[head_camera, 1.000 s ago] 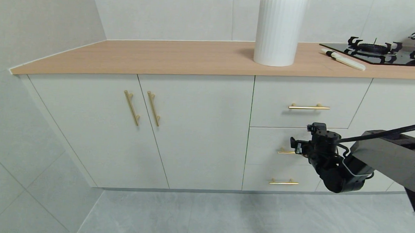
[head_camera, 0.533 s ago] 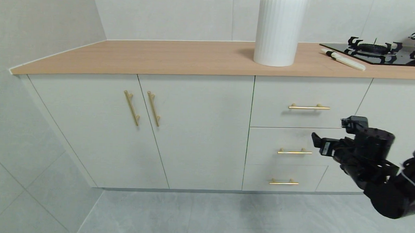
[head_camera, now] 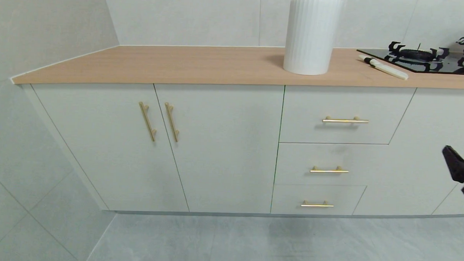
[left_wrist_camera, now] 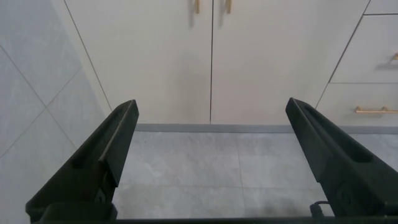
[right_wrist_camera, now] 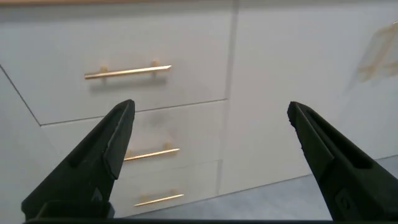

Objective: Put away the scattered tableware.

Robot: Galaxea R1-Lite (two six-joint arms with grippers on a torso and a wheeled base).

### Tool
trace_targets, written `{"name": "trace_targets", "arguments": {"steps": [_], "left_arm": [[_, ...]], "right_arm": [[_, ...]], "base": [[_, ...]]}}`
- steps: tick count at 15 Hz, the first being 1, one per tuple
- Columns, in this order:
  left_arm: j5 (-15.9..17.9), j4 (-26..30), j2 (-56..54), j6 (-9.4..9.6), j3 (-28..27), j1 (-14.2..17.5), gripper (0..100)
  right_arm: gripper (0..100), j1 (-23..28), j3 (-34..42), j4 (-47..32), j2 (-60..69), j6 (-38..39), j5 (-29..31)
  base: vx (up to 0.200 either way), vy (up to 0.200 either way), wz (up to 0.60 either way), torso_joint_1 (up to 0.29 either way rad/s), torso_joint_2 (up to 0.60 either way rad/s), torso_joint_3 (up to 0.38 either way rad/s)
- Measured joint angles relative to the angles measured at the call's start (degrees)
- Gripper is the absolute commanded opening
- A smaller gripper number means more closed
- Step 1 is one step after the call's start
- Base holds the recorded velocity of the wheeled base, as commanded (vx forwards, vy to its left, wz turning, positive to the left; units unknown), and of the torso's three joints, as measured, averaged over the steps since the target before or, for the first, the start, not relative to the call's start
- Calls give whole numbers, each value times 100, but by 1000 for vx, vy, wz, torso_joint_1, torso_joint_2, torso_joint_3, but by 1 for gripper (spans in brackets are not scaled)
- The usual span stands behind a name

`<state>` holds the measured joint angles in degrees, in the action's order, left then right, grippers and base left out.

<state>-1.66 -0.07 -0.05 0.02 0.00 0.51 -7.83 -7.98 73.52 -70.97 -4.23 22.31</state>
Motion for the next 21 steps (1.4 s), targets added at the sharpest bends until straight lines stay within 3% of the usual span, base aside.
{"name": "trace_targets", "arguments": {"steps": [3, 5, 8, 10, 14, 18, 21], "left_arm": [[2, 0, 0, 0, 0, 0, 100], [2, 0, 2, -2, 0, 0, 100], [2, 0, 0, 0, 0, 0, 100], [2, 0, 0, -2, 0, 0, 100], [2, 0, 2, -2, 0, 1, 100], [2, 0, 2, -2, 0, -2, 100], [2, 0, 0, 0, 0, 0, 100]], "right_arm": [[100, 45, 324, -1292, 1723, -404, 35], [100, 63, 223, -2886, 2994, -677, 44], [100, 196, -466, -5947, 4946, -903, 51], [100, 439, -948, -6932, 5894, -994, 111], [100, 773, -962, -7092, 6826, -980, -72], [100, 798, 60, -7101, 7064, -99, -1886], [100, 803, 678, -7044, 7102, 145, -2269]], "base": [[0, 0, 0, 0, 0, 0], [0, 0, 0, 0, 0, 0], [0, 0, 0, 0, 0, 0], [0, 0, 0, 0, 0, 0], [0, 0, 0, 0, 0, 0], [0, 0, 0, 0, 0, 0], [0, 0, 0, 0, 0, 0]]}}
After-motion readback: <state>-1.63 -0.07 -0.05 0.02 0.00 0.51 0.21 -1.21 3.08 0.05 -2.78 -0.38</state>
